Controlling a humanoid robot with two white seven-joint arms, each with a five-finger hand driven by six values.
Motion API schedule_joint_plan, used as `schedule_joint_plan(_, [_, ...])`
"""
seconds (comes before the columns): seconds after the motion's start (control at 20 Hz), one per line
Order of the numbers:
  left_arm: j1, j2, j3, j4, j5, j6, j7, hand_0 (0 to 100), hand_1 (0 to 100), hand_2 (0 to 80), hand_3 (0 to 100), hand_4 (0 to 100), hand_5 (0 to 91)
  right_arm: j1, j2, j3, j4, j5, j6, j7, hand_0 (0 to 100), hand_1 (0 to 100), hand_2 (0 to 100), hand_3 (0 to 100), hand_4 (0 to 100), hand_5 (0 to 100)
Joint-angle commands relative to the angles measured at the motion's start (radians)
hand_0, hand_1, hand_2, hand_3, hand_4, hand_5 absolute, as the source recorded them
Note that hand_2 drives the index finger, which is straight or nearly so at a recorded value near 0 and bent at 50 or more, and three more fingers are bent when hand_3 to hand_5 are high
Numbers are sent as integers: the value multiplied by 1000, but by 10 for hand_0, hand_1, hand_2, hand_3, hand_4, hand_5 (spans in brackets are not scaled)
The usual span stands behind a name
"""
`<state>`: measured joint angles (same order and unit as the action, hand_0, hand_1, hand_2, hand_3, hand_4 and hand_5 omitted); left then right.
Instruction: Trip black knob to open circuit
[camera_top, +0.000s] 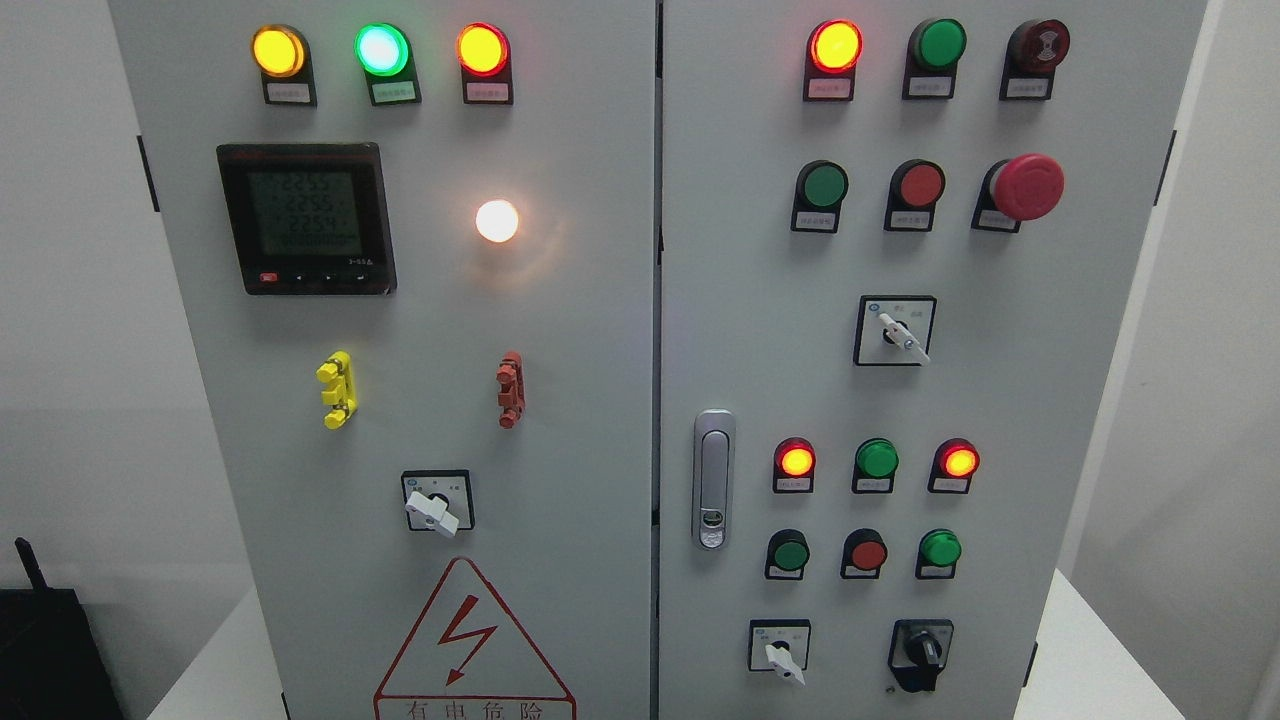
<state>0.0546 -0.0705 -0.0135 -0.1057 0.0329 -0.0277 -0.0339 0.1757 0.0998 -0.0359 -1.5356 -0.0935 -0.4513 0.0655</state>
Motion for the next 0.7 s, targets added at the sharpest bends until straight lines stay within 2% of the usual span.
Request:
schedule_joint_plan(0.0, [-4,-2,1,0,2,-1,0,120,389,0,0,0,0,-16,1,-4,-47,-3,11,-4,931,819,0,915,880,910])
schedule_joint_plan(0.65, [-4,-2,1,0,2,-1,0,120,389,0,0,0,0,-71,-3,-10,-84,-3,54,-4,956,830,0,931,886,915])
